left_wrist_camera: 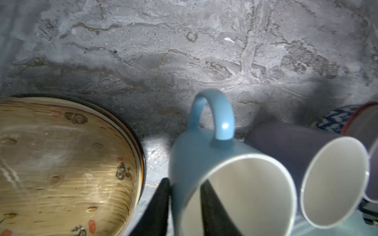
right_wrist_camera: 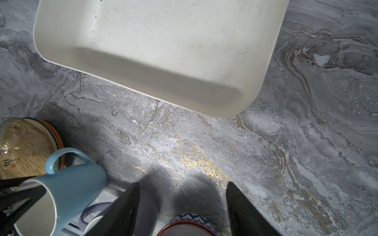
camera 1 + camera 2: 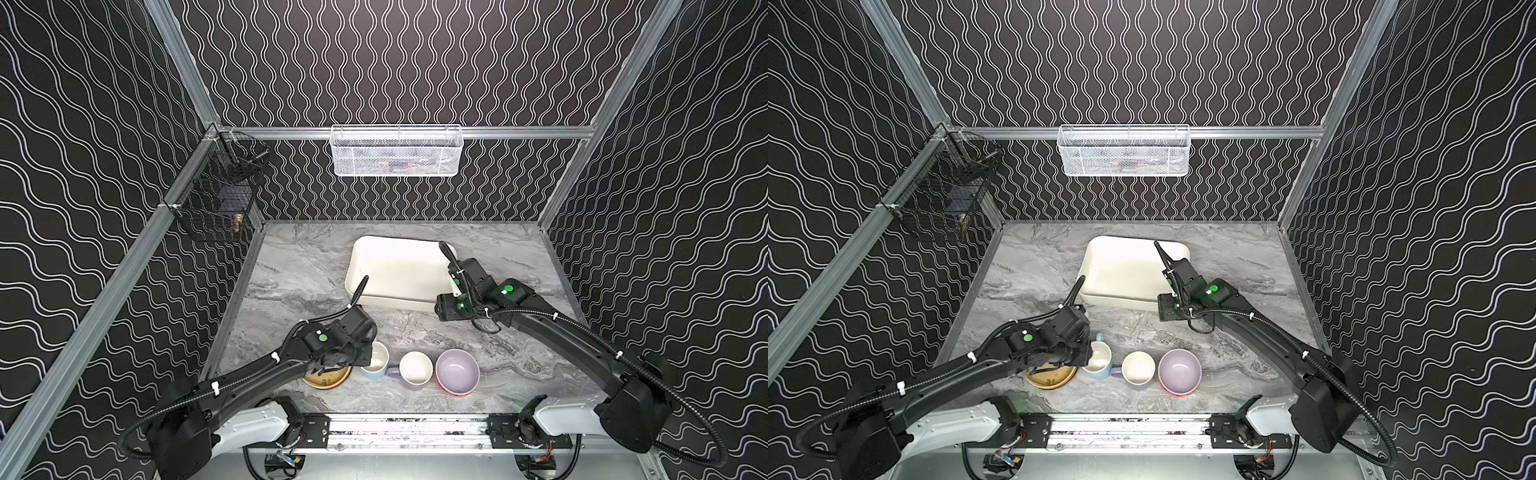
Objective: Place the mixed dishes into the plastic bin
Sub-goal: 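Grasp the light-blue mug with the left gripper while the right gripper hovers, then carry the light-blue mug into the bin's far corner with the left gripper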
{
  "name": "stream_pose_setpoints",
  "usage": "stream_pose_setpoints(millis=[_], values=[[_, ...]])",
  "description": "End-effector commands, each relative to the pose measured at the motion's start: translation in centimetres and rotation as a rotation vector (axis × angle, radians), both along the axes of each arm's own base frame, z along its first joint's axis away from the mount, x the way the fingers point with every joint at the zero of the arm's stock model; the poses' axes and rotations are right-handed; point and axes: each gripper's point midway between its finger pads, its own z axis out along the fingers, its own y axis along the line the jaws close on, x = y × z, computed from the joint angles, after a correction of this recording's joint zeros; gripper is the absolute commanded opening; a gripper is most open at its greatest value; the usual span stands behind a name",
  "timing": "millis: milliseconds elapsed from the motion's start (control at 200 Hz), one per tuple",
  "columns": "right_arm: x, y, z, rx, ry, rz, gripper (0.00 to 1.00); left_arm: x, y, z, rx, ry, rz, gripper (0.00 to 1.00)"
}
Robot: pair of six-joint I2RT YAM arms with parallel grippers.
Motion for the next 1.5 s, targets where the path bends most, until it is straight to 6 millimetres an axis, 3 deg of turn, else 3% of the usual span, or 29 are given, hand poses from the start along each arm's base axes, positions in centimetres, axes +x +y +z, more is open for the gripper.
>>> stream_pose_setpoints(millis=[0, 275, 500, 691, 881, 991, 1211, 1311, 1491], values=[[0.2, -0.2, 0.5, 0.000, -0.031, -0.003, 0.68, 0.2, -0.2, 0.0, -0.003, 0.007, 0.026, 0.16], [-0.1, -0.7, 0.9, 0.020, -0.060, 0.000, 0.68, 0.7, 0.0, 1.5, 0.042, 0.002, 0.020, 0.10], [0.0, -1.1, 1.2, 0.033, -0.072, -0.004, 0.68, 3.0, 0.1, 5.4, 0.126, -0.072, 0.009, 0.10], [-0.5, -1.4, 1.6, 0.086, -0.078, -0.014, 0.68, 8.4, -1.8, 11.2, 0.150, -0.213, 0.031, 0.13], [-1.0, -2.7, 2.0, 0.086, -0.085, -0.042, 0.68, 16.4, -2.3, 15.1, 0.093, -0.299, 0.097, 0.13], [-1.0, -2.8, 2.4, 0.106, -0.094, -0.047, 0.68, 21.2, -1.3, 14.4, 0.072, -0.289, 0.146, 0.13], [-0.1, -2.9, 2.5, 0.095, -0.089, -0.058, 0.67, 29.1, 1.1, 8.6, 0.086, -0.210, 0.229, 0.12], [0.4, -3.1, 2.2, 0.091, -0.082, -0.069, 0.67, 31.1, -0.6, 6.2, 0.019, -0.176, 0.225, 0.11], [1.6, -4.7, 1.8, 0.086, -0.073, -0.119, 0.67, 32.5, -7.0, 3.0, -0.147, -0.126, 0.163, 0.11]])
